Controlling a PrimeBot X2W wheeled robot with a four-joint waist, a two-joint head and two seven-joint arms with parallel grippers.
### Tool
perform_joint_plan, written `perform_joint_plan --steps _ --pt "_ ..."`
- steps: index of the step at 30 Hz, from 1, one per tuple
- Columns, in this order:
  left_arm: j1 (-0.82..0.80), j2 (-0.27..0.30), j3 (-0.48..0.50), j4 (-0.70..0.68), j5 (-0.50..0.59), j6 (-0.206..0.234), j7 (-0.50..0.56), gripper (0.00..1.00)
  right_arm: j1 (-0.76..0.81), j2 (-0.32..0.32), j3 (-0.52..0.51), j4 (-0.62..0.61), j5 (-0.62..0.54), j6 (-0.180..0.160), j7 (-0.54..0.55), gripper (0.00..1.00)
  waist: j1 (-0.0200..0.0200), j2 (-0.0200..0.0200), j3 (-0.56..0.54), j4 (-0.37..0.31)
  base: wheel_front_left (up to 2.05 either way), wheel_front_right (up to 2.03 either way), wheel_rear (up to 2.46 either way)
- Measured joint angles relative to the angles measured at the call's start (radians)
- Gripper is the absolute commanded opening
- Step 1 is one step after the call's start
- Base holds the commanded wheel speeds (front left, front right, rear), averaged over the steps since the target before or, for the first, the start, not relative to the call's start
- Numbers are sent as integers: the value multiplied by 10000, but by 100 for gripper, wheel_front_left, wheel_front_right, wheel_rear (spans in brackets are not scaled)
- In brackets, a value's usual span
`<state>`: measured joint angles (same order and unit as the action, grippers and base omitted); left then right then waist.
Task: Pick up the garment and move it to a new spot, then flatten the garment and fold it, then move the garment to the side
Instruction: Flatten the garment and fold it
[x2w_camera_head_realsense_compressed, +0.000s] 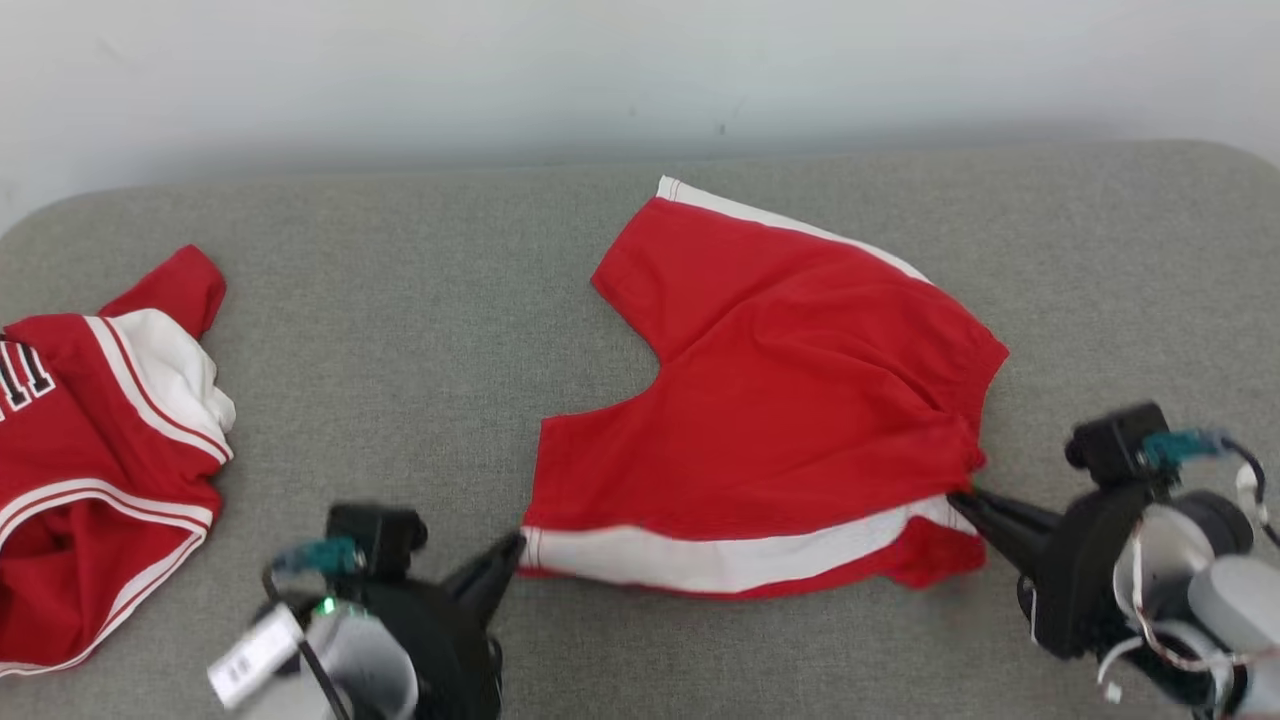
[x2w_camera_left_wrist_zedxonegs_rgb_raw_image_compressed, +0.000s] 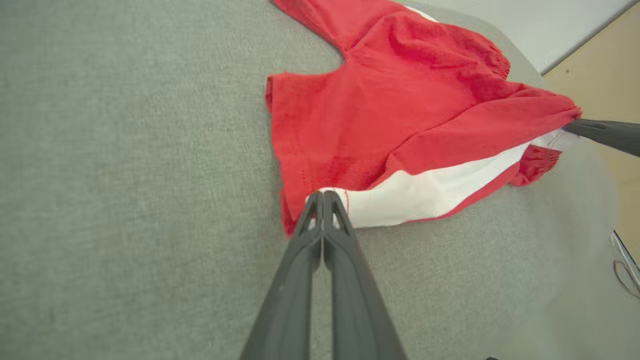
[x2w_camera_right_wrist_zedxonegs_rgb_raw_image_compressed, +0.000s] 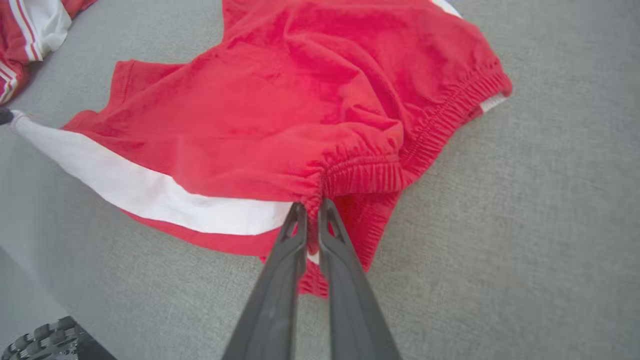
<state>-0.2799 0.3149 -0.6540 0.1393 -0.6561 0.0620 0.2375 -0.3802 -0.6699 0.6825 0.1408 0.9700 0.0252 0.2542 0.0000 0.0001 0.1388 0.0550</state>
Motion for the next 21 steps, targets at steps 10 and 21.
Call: perform_joint_plan --steps 10,21 --pt "-4425 284 1053 759 -1628 -1503 2140 0 -4362 769 -10 1455 823 209 3356 0 3 1 1070 -55 0 0 0" --pt "-11202 -307 2855 2203 199 -859 236 0 -11655 1797 -2109 2976 -880 224 961 0 2 -1 2599 84 0 0 0"
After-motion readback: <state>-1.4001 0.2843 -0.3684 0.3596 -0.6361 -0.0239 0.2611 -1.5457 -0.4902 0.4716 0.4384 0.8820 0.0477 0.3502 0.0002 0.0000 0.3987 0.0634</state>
